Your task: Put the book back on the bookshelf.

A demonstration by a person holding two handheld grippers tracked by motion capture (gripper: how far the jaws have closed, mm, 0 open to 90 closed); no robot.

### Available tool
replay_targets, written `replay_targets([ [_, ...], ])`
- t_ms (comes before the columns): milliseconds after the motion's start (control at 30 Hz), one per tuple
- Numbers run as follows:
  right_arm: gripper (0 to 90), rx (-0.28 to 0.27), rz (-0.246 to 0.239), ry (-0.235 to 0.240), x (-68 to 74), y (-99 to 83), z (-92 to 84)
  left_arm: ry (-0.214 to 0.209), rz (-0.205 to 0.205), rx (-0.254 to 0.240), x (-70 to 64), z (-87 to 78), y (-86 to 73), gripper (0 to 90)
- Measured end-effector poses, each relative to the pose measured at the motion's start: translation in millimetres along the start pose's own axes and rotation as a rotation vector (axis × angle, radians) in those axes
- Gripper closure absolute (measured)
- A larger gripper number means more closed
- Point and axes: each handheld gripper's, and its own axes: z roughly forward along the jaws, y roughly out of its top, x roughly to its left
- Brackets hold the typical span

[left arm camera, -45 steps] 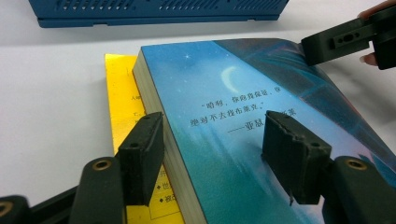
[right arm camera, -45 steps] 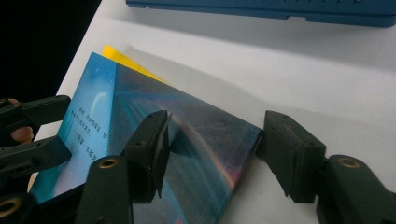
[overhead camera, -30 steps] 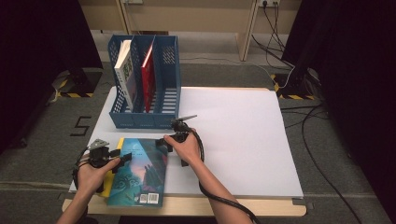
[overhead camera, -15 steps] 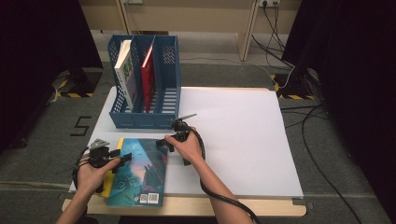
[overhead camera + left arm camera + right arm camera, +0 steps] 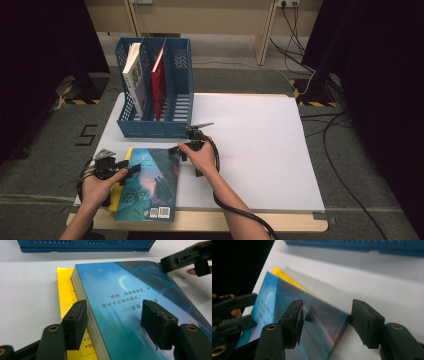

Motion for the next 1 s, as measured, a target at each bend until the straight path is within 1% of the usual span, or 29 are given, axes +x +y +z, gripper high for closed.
replay_targets([
  [67,45.0,-0.002,0.013,0.004,0.9,-0.2,1.8,-0.01,-0.013,0.0,1.5,0.4,-0.6,35.4],
  [133,44.8,0.004,0.026,-0.007,3.4,0.2,1.6,-0.013,-0.027,-0.002,2.4,0.9,-1.5,34.6],
  [200,44.8,0.007,0.011,-0.01,3.2,0.8,1.8,-0.013,-0.03,-0.004,2.6,0.9,-1.9,34.4],
  [267,45.6,0.015,0.02,-0.004,2.4,0.9,0.9,-0.012,-0.034,-0.004,2.6,0.6,-2.2,34.5],
  [367,45.7,0.027,0.035,0.004,1.7,0.5,-0.5,-0.013,-0.029,-0.002,2.4,-0.4,-2.7,34.7],
  [467,44.4,0.027,0.017,-0.005,3.7,0.5,0.6,-0.012,-0.023,0.004,1.6,-1.2,-2.4,35.0],
  [533,44.4,0.028,0.016,-0.008,4.0,0.5,0.7,-0.007,-0.016,0.007,0.6,-1.1,-2.1,35.3],
  [600,45.0,0.025,0.026,-0.012,4.5,0.1,0.2,0.0,-0.006,0.008,-0.4,-1.1,-1.8,35.5],
  [633,45.7,0.018,0.03,-0.015,4.6,-0.3,0.1,0.0,-0.007,0.011,-0.6,-1.1,-1.8,35.5],
  [700,49.5,0.024,0.029,-0.025,7.0,0.4,-2.5,-0.001,-0.013,0.013,-0.4,-1.4,-2.0,35.6],
  [767,53.4,0.019,0.016,-0.032,9.3,2.7,-7.7,-0.003,-0.023,0.014,0.5,-1.5,-2.0,36.0],
  [867,57.2,0.014,0.017,-0.022,10.4,4.5,-12.9,-0.001,-0.03,0.011,-0.2,-1.4,-2.4,36.3],
  [1000,58.7,0.025,0.042,-0.005,6.1,3.2,-14.2,0.002,-0.026,0.011,-1.2,-1.2,-2.9,36.3],
])
